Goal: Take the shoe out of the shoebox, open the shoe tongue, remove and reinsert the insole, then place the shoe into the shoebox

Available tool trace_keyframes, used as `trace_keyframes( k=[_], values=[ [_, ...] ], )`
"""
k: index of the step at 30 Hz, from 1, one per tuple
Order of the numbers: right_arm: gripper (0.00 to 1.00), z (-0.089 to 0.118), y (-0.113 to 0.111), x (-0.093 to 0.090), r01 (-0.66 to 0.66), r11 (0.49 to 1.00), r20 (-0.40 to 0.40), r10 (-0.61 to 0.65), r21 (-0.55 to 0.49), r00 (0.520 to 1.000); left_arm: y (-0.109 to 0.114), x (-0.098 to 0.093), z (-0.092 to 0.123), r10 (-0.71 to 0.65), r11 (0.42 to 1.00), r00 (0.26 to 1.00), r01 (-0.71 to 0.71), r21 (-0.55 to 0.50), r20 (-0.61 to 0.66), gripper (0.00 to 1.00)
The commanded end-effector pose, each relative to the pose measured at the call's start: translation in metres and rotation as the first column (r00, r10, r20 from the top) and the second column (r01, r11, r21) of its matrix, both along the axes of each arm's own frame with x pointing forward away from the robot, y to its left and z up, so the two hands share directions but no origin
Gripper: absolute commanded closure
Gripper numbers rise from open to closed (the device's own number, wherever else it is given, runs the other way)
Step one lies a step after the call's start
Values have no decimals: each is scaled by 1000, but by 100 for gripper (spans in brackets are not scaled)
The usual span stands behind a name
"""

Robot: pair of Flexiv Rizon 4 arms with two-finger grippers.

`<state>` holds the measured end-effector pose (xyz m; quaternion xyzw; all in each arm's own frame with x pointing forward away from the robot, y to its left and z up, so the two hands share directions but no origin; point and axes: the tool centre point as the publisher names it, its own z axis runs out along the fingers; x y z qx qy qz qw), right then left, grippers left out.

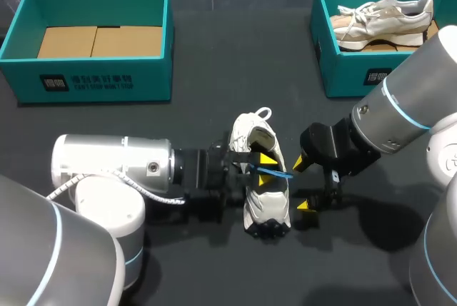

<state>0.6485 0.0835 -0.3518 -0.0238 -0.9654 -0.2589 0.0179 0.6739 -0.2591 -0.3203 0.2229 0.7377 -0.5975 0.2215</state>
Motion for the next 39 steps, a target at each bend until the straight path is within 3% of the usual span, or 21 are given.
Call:
trace_keyframes(
  k=[1, 7, 8, 10, 23, 30, 34, 39],
  values=[
    [0, 0, 0, -1, 2, 1000, 3, -2, -1, 1000, 7, -10, 9, -9, 1000, 1000, 9, 6, 2, 75],
    [0, 0, 0, -1, 2, 1000, 3, -2, -1, 1000, 2, -14, 9, -24, 1000, 1000, 24, 15, 7, 78],
    [0, 0, 0, -1, 2, 1000, 3, -2, -1, 1000, 1, -13, 8, -24, 1000, 1000, 24, 20, 10, 82],
    [0, 0, 0, -1, 2, 1000, 3, -2, -1, 1000, 0, -12, 5, -19, 1000, 1000, 19, 26, 14, 100],
    [0, 0, 0, -1, 2, 1000, 3, -2, -1, 1000, 2, 14, -22, 44, 996, 997, -49, 78, 65, 100],
    [0, 0, 0, -1, 2, 1000, 3, -2, -1, 1000, 7, 5, -12, 23, 998, 1000, -25, 65, 19, 100],
    [0, 0, 0, -1, 2, 1000, 3, -2, -1, 1000, 10, -4, -3, 10, 998, 1000, -10, 57, -1, 81],
    [0, 0, 0, -1, 2, 1000, 3, -2, -1, 1000, 9, -12, 2, -21, 999, 999, 22, 50, -26, 73]
  ],
)
